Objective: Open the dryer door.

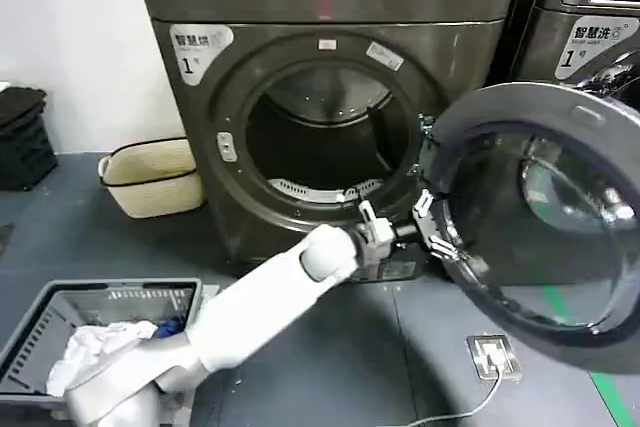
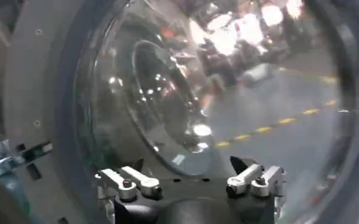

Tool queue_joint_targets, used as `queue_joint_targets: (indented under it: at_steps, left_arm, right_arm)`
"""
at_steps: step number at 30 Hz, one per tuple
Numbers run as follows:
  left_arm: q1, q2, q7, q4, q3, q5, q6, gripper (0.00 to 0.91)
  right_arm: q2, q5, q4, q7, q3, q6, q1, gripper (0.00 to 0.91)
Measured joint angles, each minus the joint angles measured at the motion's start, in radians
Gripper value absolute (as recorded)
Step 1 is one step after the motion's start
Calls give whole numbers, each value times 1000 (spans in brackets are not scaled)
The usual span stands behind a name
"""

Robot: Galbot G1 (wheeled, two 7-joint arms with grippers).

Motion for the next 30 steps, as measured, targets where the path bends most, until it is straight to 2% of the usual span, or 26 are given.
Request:
queue_joint_targets:
  at_steps: [12,20,25,30]
  left_arm:
    - [-18,-61,-3,81,-5,-4,-4,907]
    - [-14,-59,3,81,-8,-7,-1,907]
    - [7,-28,18,29,-20,-27,62,907]
    - [49,50,27,-101,-50,-65,182,907]
  right_arm:
    - [12,10,27,-11,-8,0,4,907]
    - [16,27,40,-19,-15,-4,4,907]
    - [17,42,58,-23,-15,-13,2,907]
    - [17,54,82,-26,-24,-19,-2,907]
